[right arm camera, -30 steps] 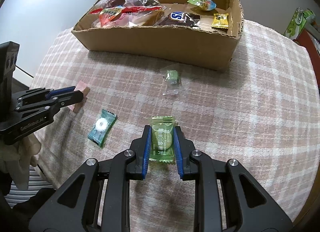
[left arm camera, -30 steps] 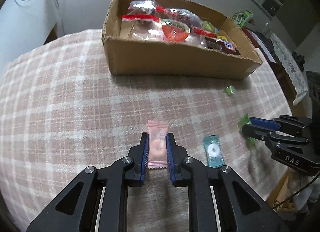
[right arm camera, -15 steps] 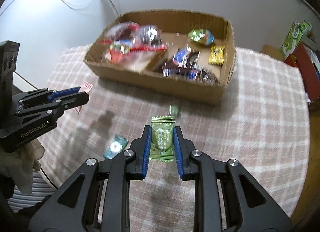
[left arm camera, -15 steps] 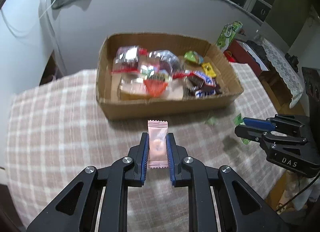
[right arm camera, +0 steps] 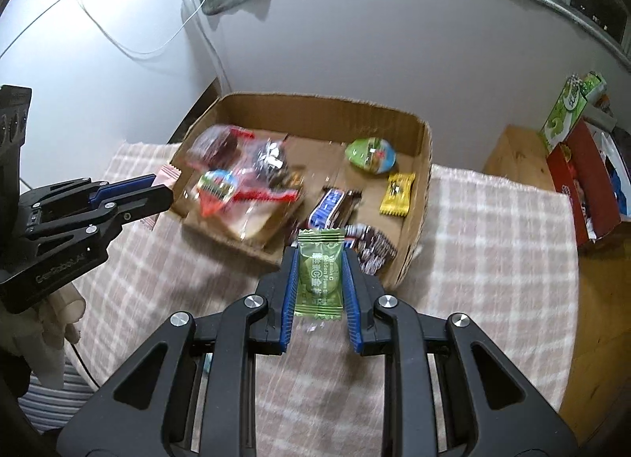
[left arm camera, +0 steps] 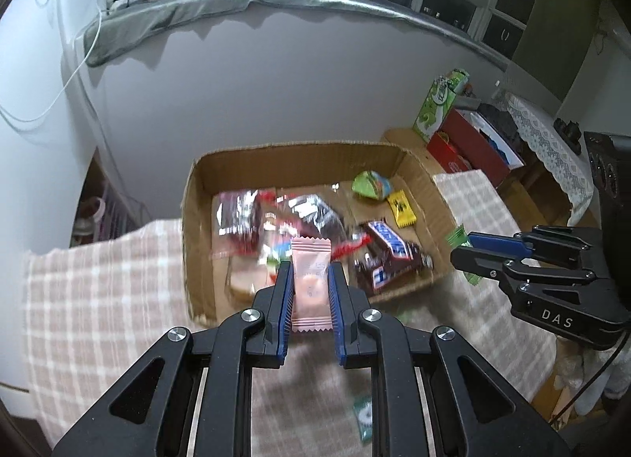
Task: Organize snacks
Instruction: 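Carry the pink wrapper and green candy over the box with both tools, then open both tools to drop the wrapper and candy into the box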
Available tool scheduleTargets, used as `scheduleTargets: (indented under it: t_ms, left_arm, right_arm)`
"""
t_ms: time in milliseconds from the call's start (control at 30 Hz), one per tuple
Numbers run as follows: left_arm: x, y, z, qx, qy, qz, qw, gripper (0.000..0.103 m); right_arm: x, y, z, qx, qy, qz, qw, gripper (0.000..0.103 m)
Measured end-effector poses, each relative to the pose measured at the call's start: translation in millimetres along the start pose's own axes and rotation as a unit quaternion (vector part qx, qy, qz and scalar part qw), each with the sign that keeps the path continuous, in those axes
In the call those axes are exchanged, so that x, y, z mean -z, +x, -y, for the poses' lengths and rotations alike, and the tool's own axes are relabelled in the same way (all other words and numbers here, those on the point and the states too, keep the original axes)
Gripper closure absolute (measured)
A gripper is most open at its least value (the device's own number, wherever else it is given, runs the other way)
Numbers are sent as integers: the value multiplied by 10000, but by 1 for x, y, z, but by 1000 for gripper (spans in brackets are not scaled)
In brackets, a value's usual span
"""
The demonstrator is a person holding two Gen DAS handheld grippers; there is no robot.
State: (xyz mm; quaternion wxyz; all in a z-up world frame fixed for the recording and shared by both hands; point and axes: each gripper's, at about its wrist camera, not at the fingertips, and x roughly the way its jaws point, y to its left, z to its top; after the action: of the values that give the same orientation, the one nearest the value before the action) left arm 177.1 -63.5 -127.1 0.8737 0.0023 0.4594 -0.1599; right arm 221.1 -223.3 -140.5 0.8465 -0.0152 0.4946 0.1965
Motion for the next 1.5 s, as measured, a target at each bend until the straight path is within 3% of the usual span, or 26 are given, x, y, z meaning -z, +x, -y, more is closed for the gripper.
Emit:
scheduleTargets:
  t_ms: [400,500,567,633,667,700,1200,1500]
  left_arm:
    - [-27,29,-12,92,-271,-63,9996,87]
    - [-28,30,-12,53,-284,-81,9995,85]
    - [-27,31,-12,27,-285,-105,9995,75]
    - [-28,30,-13,-14,-295,-95,9995,67]
    - [-28,30,-13,-53,-299,-97,9995,60]
    - [-27,30,-14,-69,-296,-85,9995,59]
    - [-16,6,-15,-92,-393,58,9992,59]
    - [16,-18,-22,-79,-658,69,9978,59]
  right_arm:
    - [-24,27,12,77,-2,-104,9999,80]
    - [-28,29,11,93,-59,-95,9999,80]
    - [-29,30,10,101,-79,-103,9999,78]
    - [-29,28,9,149,-85,-47,9998,53]
    - [-28,26,9,158,-82,7,9998,47]
    - [-28,25,9,145,-72,37,9999,41]
    - [-18,9,7,106,46,113,9999,40]
    - [9,-14,15,33,340,183,9992,40]
